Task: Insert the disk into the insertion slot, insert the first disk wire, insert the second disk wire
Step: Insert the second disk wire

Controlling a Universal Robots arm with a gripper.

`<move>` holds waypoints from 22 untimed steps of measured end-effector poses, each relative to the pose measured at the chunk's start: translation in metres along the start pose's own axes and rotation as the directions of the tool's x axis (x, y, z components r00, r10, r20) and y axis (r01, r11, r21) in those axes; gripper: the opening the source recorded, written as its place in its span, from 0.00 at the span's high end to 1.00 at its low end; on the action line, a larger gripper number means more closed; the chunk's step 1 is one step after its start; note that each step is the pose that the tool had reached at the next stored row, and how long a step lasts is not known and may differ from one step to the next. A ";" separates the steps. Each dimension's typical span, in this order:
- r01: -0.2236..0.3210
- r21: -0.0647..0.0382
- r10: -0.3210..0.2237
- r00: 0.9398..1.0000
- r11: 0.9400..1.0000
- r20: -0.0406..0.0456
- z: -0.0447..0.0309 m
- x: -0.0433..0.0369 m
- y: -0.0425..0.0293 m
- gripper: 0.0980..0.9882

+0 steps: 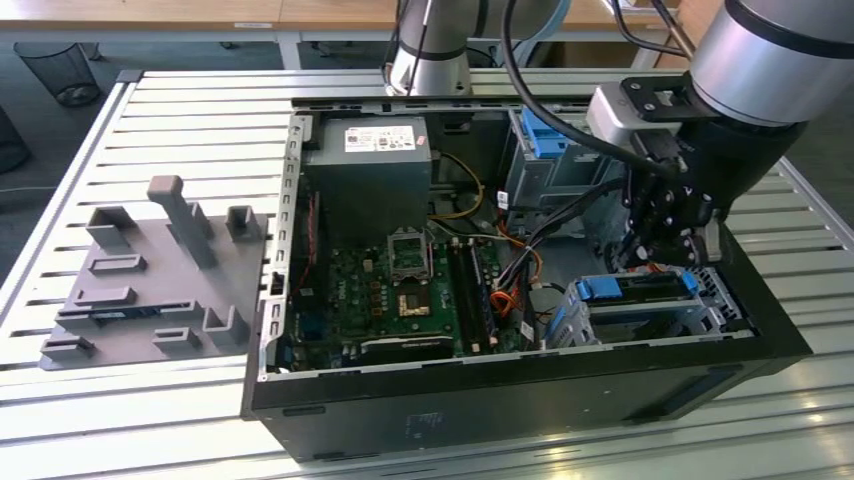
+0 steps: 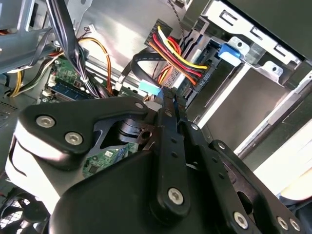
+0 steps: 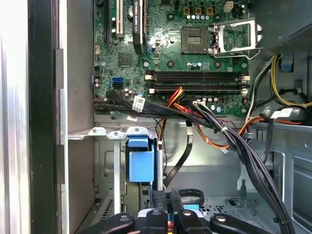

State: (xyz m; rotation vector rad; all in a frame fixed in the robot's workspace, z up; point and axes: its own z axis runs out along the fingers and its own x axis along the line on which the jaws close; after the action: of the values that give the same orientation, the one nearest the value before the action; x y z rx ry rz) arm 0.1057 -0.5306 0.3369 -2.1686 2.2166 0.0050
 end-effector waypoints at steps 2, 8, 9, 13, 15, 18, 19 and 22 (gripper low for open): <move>0.000 0.000 0.000 1.000 1.000 0.001 0.0007 0.0025 0.0000 0.94; 0.000 0.000 0.000 1.000 1.000 0.018 0.0013 0.0083 -0.0002 0.94; -0.001 0.000 0.001 1.000 1.000 0.022 0.0014 0.0094 -0.0002 0.94; -0.001 0.001 0.001 0.999 1.000 0.036 0.0017 0.0146 -0.0002 0.94; -0.001 0.002 0.001 0.999 1.000 0.043 0.0016 0.0161 -0.0003 0.94; -0.001 0.006 0.000 0.999 1.000 0.047 0.0018 0.0171 -0.0003 0.94; 0.000 0.007 0.000 0.999 1.000 0.047 0.0018 0.0174 -0.0003 0.94; 0.000 0.008 0.000 0.999 1.000 0.048 0.0021 0.0193 -0.0003 0.94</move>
State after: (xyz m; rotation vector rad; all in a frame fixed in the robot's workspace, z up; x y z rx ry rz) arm 0.1056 -0.5498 0.3343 -2.1406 2.1871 0.0471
